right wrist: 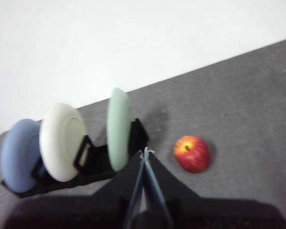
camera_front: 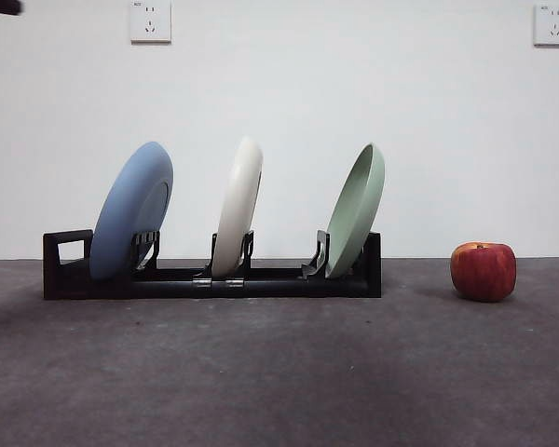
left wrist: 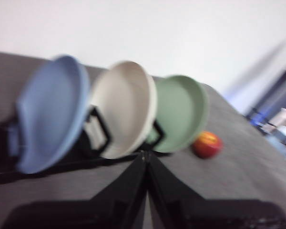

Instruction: Take the yellow plate from the plate rack,put the plate on the table,take the apple from the table,put the apple in the plate

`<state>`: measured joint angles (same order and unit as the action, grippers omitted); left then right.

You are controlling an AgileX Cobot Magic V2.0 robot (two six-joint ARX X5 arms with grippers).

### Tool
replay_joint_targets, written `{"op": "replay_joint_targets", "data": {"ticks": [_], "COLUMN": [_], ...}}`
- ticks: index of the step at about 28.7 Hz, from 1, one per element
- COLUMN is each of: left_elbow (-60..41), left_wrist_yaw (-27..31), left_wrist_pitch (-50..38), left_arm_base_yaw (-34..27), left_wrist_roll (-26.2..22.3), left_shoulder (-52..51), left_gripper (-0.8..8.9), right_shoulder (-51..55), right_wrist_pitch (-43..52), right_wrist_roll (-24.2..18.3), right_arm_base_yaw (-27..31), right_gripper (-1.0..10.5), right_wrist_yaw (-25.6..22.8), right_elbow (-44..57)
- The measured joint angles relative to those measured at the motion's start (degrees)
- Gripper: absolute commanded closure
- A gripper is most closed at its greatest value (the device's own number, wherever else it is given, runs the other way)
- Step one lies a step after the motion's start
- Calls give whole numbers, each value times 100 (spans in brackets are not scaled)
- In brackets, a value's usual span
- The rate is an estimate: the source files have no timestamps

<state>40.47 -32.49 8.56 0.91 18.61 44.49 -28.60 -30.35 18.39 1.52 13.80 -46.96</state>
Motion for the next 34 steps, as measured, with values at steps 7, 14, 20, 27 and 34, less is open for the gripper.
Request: {"op": "replay_joint_targets", "data": {"ticks": [7,14,20,27,34], "left_elbow": [1187,2472,3438,4660,4929], "left_wrist_yaw": [-1360,-1554,-1558,-1005,468], "left_wrist_pitch": [393,920,1025,1200,1373], "left_arm_base_yaw": [44,457,925,1567,1998], "left_wrist_roll": [70,-15,-55,-173,-363], "left_shoulder": [1384,2883,4113,5416,5525], "left_gripper": [818,818,816,746,178], "right_shoulder": [-754,-1685,-2277,-2500,-2500], "right_wrist_pitch": [-275,-1320,-1941,-2188,-2581], "right_wrist_roll": [-101,-713,-1193,-1329,-1495], "right_arm_base_yaw": [0,0,0,0,0], "right_gripper": [948,948,948,948,948], "right_wrist_yaw": [1108,1884,1923,2116,2118], "right_elbow": [-511,-1069,-1462,-1523,-1528]}}
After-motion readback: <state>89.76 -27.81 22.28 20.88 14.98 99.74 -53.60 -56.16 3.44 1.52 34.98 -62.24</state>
